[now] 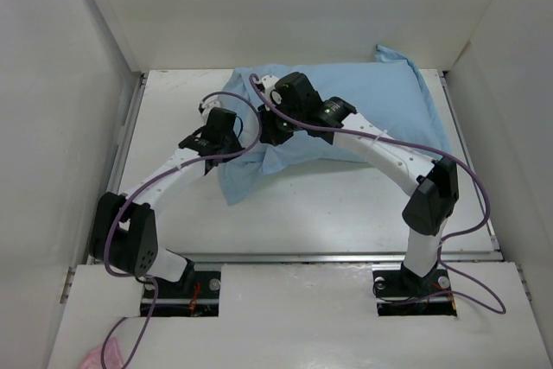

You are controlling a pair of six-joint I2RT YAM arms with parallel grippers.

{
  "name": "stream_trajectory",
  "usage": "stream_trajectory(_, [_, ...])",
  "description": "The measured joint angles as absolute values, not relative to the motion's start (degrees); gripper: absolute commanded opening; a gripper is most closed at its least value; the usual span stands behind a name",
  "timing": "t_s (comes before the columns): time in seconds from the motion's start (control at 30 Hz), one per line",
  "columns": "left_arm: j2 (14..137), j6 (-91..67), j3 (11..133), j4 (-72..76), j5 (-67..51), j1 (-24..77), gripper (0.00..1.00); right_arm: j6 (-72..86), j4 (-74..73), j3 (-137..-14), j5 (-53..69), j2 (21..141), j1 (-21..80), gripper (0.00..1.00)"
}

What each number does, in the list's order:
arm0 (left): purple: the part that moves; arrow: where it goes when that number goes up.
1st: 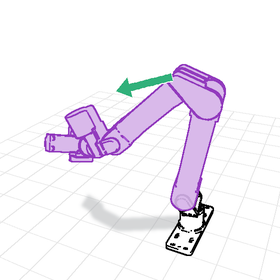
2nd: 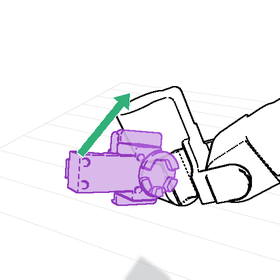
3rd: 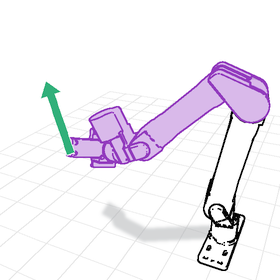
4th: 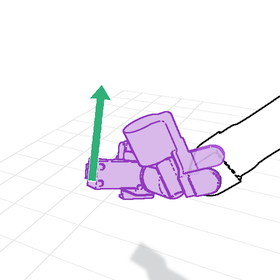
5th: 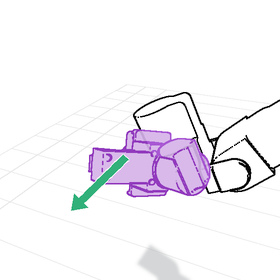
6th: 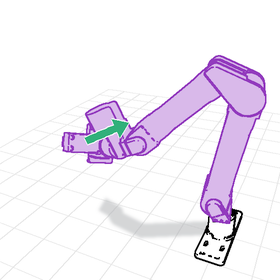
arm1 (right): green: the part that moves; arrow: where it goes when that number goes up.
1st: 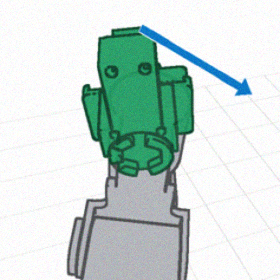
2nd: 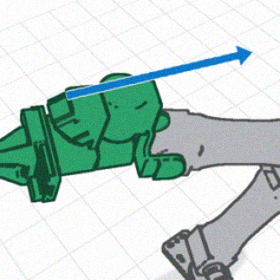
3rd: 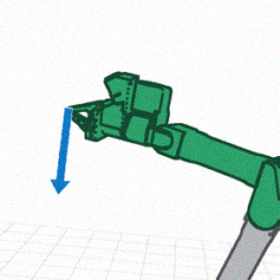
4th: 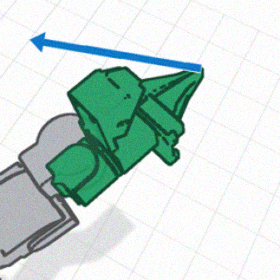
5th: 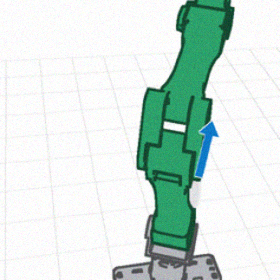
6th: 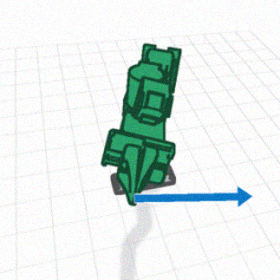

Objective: Put the pillow into the pillowcase

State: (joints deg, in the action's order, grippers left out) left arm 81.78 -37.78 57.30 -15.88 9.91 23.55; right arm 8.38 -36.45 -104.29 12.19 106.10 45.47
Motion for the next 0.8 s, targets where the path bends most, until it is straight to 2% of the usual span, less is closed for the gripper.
stream_trajectory(0.17, [79.9, -35.9, 57.3, -11.6, 6.0, 25.3, 0.0, 8.4, -36.4, -104.3, 11.8, 106.1, 45.5, 0.0])
stream_trajectory(0.47, [66.8, -32.6, 57.4, -2.2, -1.8, 25.8, 0.0, 8.4, -36.3, -104.1, 11.7, 105.8, 45.5, 0.0])
stream_trajectory(0.57, [70.7, -32.5, 57.3, 2.6, -5.3, 25.8, 0.0, 8.4, -36.1, -104.1, 11.8, 105.3, 45.5, 0.0])
stream_trajectory(0.8, [89.3, -33.5, 56.4, 8.7, -13.4, 26.2, 0.0, 9.0, -36.3, -103.3, 8.7, 103.9, 44.7, 0.0])
